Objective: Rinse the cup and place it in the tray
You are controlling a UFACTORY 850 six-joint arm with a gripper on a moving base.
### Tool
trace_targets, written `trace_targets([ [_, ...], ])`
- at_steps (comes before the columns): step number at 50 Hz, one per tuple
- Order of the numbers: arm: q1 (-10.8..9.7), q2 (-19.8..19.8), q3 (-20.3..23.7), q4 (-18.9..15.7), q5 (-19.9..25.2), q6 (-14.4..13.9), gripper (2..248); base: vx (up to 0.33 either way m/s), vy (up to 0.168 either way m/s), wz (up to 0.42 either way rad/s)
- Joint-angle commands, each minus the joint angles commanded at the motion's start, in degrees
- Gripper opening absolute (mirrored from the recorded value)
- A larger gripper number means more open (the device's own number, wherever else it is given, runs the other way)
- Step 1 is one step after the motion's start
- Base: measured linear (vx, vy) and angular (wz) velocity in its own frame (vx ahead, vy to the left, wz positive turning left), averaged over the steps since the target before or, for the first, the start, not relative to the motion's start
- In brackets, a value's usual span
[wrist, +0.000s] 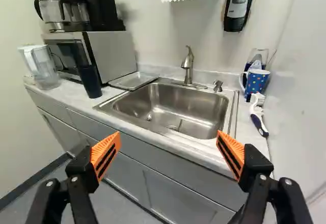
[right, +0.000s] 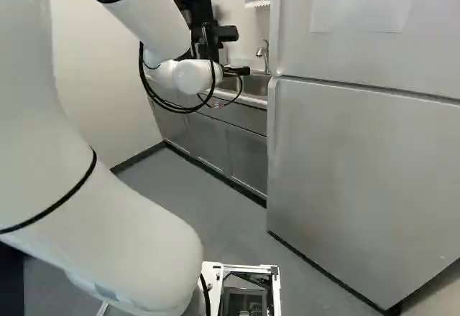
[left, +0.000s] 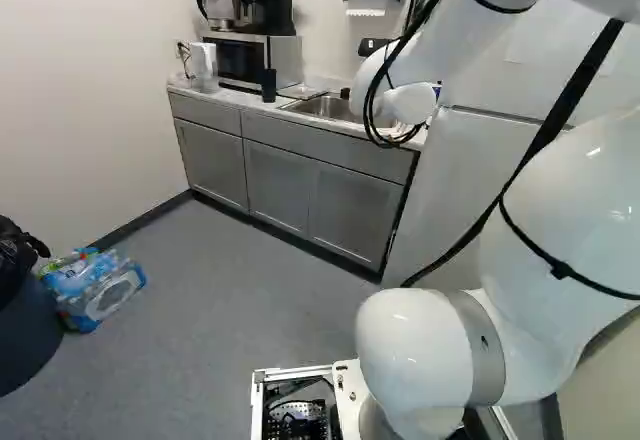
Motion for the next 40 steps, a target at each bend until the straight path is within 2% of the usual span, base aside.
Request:
trace_targets([
  [40, -0.8, -1.8, -6.6, 0.0, -2.8, 0.0, 247, 0.0, 0.0, 0.0],
])
